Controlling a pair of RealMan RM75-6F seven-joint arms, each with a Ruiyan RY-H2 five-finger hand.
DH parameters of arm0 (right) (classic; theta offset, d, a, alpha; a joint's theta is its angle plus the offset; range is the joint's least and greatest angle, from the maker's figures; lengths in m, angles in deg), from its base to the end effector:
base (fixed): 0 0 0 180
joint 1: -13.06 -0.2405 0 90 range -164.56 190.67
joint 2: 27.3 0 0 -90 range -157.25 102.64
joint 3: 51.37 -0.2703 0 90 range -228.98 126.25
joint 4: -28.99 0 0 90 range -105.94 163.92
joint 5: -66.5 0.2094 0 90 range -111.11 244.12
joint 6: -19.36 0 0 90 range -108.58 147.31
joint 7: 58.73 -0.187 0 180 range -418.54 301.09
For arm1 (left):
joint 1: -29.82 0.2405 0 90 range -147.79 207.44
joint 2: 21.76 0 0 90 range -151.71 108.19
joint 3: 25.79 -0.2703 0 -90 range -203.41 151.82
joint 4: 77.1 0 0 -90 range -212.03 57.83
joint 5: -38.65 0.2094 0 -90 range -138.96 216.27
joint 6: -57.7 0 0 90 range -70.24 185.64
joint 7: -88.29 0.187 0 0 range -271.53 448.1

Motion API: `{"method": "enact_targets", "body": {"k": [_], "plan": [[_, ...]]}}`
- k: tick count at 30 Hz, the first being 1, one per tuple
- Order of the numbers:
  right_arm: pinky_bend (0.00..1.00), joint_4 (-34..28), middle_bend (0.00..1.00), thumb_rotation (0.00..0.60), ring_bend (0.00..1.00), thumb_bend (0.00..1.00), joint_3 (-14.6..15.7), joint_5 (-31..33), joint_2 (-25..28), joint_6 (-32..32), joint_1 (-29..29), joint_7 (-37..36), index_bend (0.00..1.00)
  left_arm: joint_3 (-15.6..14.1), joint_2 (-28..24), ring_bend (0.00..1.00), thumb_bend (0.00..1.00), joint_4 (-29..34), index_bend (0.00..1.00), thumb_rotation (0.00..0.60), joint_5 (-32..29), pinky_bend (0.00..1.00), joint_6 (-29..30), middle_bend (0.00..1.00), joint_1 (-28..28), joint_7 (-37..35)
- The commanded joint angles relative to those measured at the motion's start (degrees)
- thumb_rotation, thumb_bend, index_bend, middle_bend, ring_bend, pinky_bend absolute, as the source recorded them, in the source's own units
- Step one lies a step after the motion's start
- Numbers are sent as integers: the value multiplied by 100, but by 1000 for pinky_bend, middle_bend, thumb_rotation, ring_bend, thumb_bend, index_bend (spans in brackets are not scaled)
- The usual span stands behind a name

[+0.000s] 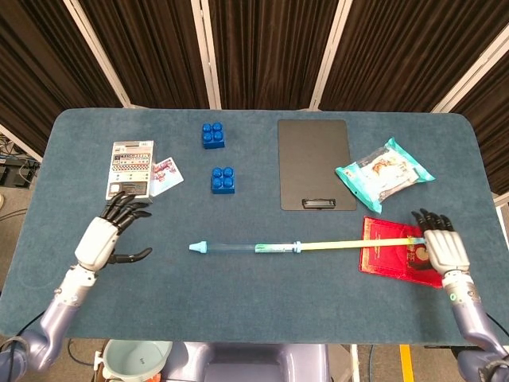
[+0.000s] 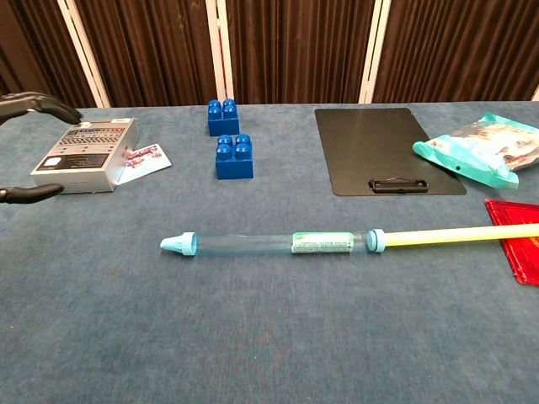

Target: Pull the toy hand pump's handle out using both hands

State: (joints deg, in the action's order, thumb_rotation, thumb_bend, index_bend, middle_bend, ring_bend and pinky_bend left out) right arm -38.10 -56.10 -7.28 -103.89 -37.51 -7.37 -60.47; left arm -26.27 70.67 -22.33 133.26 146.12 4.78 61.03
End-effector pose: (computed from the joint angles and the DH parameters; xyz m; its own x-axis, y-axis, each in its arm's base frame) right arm -0.3894 -0.3287 0.0910 0.4913 -0.2918 0.8207 -0.8535 0.0266 0.5204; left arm -0.2603 0.3255 0.0390 0.1194 0.0210 0.9926 0.8749 -0.4749 -0.0952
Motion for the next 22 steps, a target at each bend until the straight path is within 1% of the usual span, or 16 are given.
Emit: {"method": "enact_targets", "body": {"k": [1, 4, 6, 8, 9, 11, 13, 14, 16, 19, 22], "plan": [[0, -839, 0, 600, 0, 0, 57, -546, 534, -872, 263, -47, 0, -73, -565, 57, 133, 713, 139, 600, -281, 30, -183, 118, 277, 525], [0, -1147, 0, 600, 0, 0, -88, -553, 614, -1680, 541, 423, 0, -288, -1203, 49, 116, 1467, 67, 600, -509, 23, -440, 75, 523, 1089], [0, -1387, 0, 600, 0, 0, -143, -485, 695, -1980, 693, 608, 0, -455, -1679, 37, 116, 2046, 35, 600, -751, 15, -692, 56, 682, 1580], [0, -1614, 0, 600, 0, 0, -177, -400, 831, -2166, 839, 571, 0, -511, -2032, 34, 116, 2537, 35, 600, -1170, 13, -781, 51, 908, 2204], [0, -1686, 0, 600, 0, 0, -191, -354, 906, -2265, 918, 584, 0, -480, -2122, 33, 116, 2719, 44, 600, -1430, 13, -707, 51, 1054, 2566], [0, -1709, 0, 600, 0, 0, -251, -270, 986, -2591, 1097, 698, 0, -294, -2131, 33, 116, 2959, 70, 600, -2014, 13, -317, 49, 1378, 3353], [0, -1628, 0, 600, 0, 0, -280, -311, 970, -2946, 1266, 640, 0, -132, -2083, 33, 116, 3083, 75, 600, -2229, 13, 187, 49, 1585, 3972], [0, -1612, 0, 600, 0, 0, -277, -320, 973, -3027, 1325, 578, 0, -44, -2048, 33, 116, 3152, 75, 600, -2262, 13, 417, 50, 1672, 4039], [0, -1591, 0, 600, 0, 0, -265, -353, 1043, -3139, 1413, 510, 0, 83, -2030, 33, 115, 3286, 75, 600, -2294, 13, 746, 49, 1841, 3901], [0, -1633, 0, 600, 0, 0, -281, -318, 1136, -3171, 1481, 443, 0, 93, -2133, 34, 113, 3374, 76, 600, -2224, 13, 898, 50, 2008, 3603], [0, -1761, 0, 600, 0, 0, -246, -409, 1257, -3128, 1505, 227, 0, 131, -2138, 33, 113, 3234, 78, 600, -2201, 13, 1007, 51, 2084, 3706]]}}
